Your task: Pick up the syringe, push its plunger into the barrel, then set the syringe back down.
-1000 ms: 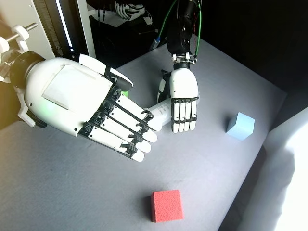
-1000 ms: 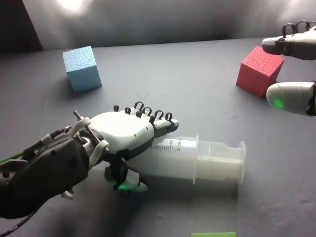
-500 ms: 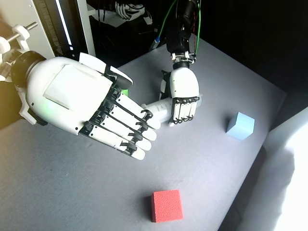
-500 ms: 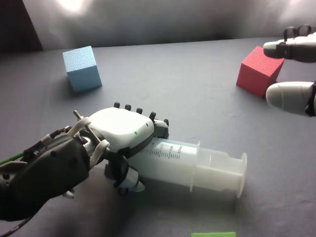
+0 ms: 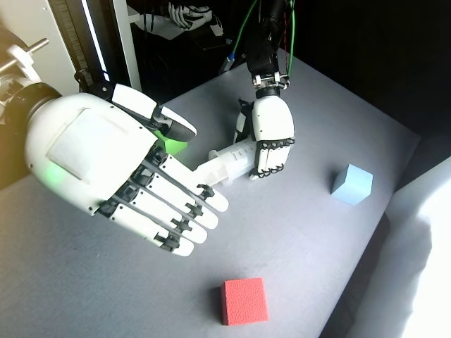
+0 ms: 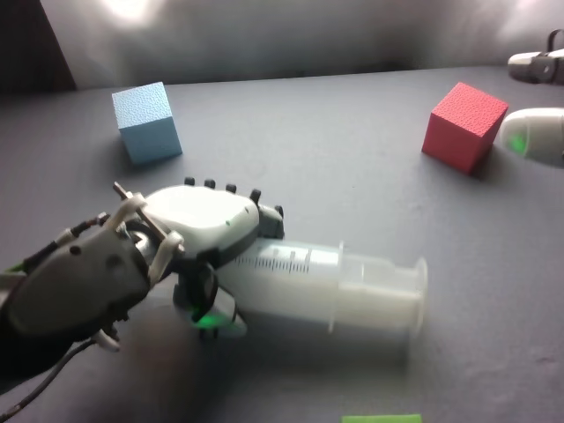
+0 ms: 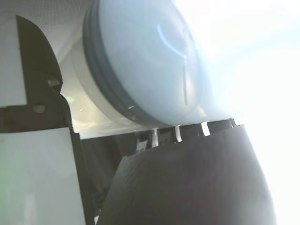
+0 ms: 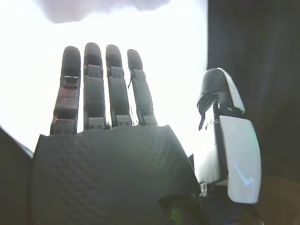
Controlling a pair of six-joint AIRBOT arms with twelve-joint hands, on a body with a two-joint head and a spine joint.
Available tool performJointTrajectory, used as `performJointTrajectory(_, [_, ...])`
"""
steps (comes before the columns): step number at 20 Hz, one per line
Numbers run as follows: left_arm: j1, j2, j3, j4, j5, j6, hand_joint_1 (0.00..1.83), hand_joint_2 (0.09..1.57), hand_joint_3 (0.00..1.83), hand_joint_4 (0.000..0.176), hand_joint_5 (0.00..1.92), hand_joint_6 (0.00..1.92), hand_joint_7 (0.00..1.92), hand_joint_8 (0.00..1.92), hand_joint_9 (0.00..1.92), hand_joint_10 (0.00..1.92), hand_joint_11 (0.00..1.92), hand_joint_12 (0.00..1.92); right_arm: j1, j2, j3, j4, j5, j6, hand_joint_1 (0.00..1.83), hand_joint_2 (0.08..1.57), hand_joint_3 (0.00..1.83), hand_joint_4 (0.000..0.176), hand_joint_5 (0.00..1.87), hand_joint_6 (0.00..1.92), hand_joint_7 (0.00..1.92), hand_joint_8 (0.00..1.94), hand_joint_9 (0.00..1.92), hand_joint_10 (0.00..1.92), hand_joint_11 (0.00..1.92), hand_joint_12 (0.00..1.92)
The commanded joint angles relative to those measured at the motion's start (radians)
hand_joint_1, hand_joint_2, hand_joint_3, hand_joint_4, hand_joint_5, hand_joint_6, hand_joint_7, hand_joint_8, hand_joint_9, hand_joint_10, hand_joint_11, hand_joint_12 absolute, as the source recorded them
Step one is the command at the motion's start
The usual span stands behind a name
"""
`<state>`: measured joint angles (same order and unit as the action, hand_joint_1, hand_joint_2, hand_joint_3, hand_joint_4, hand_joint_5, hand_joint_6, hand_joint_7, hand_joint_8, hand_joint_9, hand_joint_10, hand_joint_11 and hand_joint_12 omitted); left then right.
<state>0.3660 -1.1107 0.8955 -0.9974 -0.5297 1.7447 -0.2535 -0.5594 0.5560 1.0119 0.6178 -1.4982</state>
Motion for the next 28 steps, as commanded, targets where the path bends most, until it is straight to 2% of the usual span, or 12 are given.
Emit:
performJointTrajectory(1, [-0.021,0.018,-0.010,0.014,-0.109,0.013,1.38,1.09,0.00,0.000,1.01,0.88,1.02,0.84,0.95,1.15,0.71,0.95,0.013,0.011,-0.008,-0.034,0.123,0.004,0.13,1.24,0.00,0.000,0.28,0.00,0.26,0.00,0.26,0.00,0.00,0.65])
performJointTrajectory(2, [-0.030,0.022,-0.016,-0.003,-0.120,0.022,1.38,1.09,0.00,0.000,1.00,0.90,1.02,0.84,0.95,1.17,0.73,0.96,0.013,0.011,-0.012,-0.033,0.128,0.004,0.01,1.26,0.01,0.000,0.17,0.00,0.15,0.01,0.13,0.01,0.00,0.35])
performJointTrajectory(3, [-0.045,0.028,-0.025,-0.033,-0.135,0.041,1.38,1.10,0.00,0.000,1.00,0.92,1.01,0.85,0.94,1.18,0.73,0.97,0.011,0.011,-0.025,-0.033,0.161,0.004,0.00,1.31,0.02,0.000,0.09,0.01,0.08,0.01,0.06,0.01,0.00,0.16])
performJointTrajectory(4, [-0.058,0.032,-0.031,-0.058,-0.142,0.058,1.37,1.11,0.00,0.000,0.99,0.95,0.98,0.88,0.90,1.23,0.71,0.98,0.005,0.011,-0.042,-0.022,0.213,0.005,0.00,1.39,0.02,0.000,0.06,0.00,0.05,0.00,0.05,0.00,0.00,0.14])
performJointTrajectory(5, [-0.074,0.038,-0.038,-0.081,-0.149,0.075,1.37,1.12,0.00,0.000,0.95,1.01,0.95,0.94,0.87,1.26,0.68,1.03,-0.003,0.011,-0.061,0.000,0.287,0.022,0.20,1.50,0.02,0.000,0.04,0.00,0.02,0.01,0.03,0.00,0.00,0.14])
performJointTrajectory(6, [-0.093,0.044,-0.047,-0.115,-0.156,0.100,1.37,1.13,0.00,0.000,0.93,1.04,0.93,0.98,0.86,1.28,0.64,1.06,-0.006,0.011,-0.080,0.026,0.338,0.046,0.60,1.51,0.01,0.000,0.03,0.00,0.00,0.00,0.01,0.00,0.00,0.14])
performJointTrajectory(8, [-0.123,0.054,-0.061,-0.164,-0.166,0.131,1.37,1.11,0.00,0.000,0.95,1.00,0.98,0.91,0.90,1.23,0.66,1.06,-0.005,0.011,-0.094,0.038,0.344,0.052,1.20,1.39,0.00,0.000,0.09,0.00,0.05,0.00,0.07,0.00,0.00,0.29])
performJointTrajectory(11, [-0.161,0.062,-0.074,-0.207,-0.167,0.152,1.37,1.11,0.00,0.000,1.00,0.94,0.98,0.89,0.89,1.23,0.68,1.03,-0.006,0.011,-0.124,0.086,0.398,0.052,1.51,1.44,0.00,0.000,0.06,0.00,0.01,0.01,0.04,0.00,0.00,0.23])
performJointTrajectory(13, [-0.182,0.065,-0.080,-0.224,-0.166,0.158,1.37,1.12,0.00,0.000,0.98,0.96,0.94,0.95,0.87,1.27,0.67,1.06,-0.004,0.009,-0.161,0.120,0.491,0.055,1.58,1.42,0.00,0.000,0.01,0.00,0.00,0.00,0.03,0.01,0.00,0.18])
performJointTrajectory(15, [-0.203,0.078,-0.094,-0.259,-0.165,0.183,1.37,1.13,0.00,0.000,0.98,0.96,0.92,0.99,0.84,1.31,0.64,1.10,0.011,0.007,-0.191,0.156,0.512,0.058,1.58,1.43,0.00,0.000,0.03,0.01,0.00,0.00,0.02,0.00,0.00,0.14])
performJointTrajectory(20, [-0.225,0.086,-0.104,-0.280,-0.153,0.185,1.37,1.12,0.00,0.000,0.97,0.97,0.94,0.95,0.86,1.28,0.63,1.10,0.073,-0.023,-0.209,0.435,0.527,0.058,1.52,1.46,0.01,0.000,0.01,0.00,0.00,0.00,0.00,0.00,0.00,0.01])
performJointTrajectory(28, [-0.242,0.081,-0.102,-0.297,-0.152,0.201,1.36,1.16,0.00,0.000,0.91,1.01,0.86,1.14,0.78,1.40,0.57,1.21,0.079,-0.091,-0.186,0.511,0.349,0.087,1.39,1.51,0.02,0.000,0.00,0.00,0.00,0.00,0.00,0.00,0.00,0.00])
